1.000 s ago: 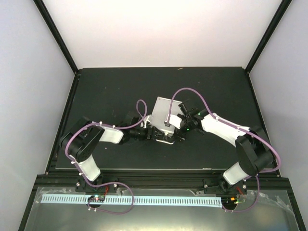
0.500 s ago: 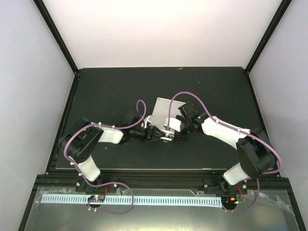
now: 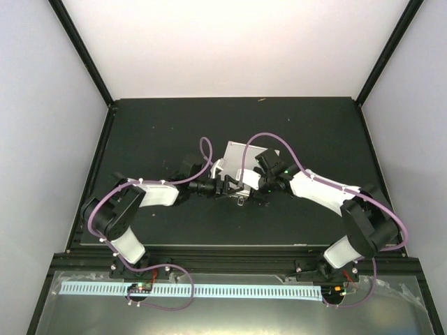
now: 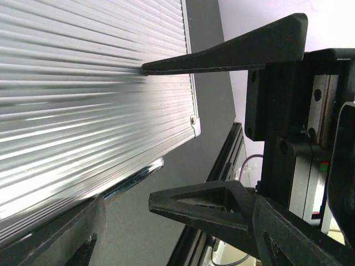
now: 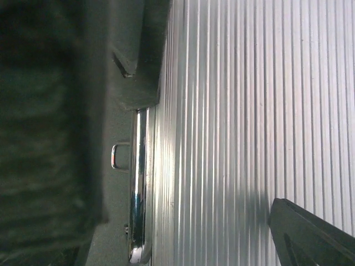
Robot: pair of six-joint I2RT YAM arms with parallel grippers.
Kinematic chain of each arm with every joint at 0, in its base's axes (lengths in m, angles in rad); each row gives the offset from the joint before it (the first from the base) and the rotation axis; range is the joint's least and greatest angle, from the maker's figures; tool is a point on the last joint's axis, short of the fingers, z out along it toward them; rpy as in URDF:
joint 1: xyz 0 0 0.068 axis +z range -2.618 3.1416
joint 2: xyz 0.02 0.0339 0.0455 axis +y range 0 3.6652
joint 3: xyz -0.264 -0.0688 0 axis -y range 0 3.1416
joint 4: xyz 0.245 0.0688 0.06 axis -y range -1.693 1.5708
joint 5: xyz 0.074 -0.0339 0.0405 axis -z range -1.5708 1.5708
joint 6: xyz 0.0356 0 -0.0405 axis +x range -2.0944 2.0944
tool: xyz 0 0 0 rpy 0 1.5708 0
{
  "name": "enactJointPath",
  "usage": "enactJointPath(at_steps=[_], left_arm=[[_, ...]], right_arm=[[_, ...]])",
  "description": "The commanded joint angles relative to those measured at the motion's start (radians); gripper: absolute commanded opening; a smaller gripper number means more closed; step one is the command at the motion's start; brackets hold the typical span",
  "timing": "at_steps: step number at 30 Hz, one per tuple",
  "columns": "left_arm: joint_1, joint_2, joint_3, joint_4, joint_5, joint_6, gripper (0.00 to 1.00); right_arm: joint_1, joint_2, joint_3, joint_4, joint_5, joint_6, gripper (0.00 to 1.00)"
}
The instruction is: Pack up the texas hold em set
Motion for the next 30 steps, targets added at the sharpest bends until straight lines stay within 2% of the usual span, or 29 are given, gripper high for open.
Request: enactJointPath(at_steps=[1,8,16,30], left_arm=[[-0.014,-0.042,-0.011,0.037,-0.003,0.074,0.76],[-0.030,-0.064,-0.047,-0.033,0.016,0.211,0.79],[-0.046,-0.016,-0.038,-0.087,-0.091,0.267,0.82],[-0.085,0.107,-0.001,0.001,-0.203,0.326,0.84]], right_arm=[[0.010,0.052,-0.013,-0.008,0.062,0.061,0.86],[-0.003,0.066,-0.022,-0.005,0.089,0.058,0.82],[-0.021,0.075,-0.013,-0.021,0.069,0.071,0.80],[-0.035,0.089,-0.016,-0.057,0.019,0.063,0.79]])
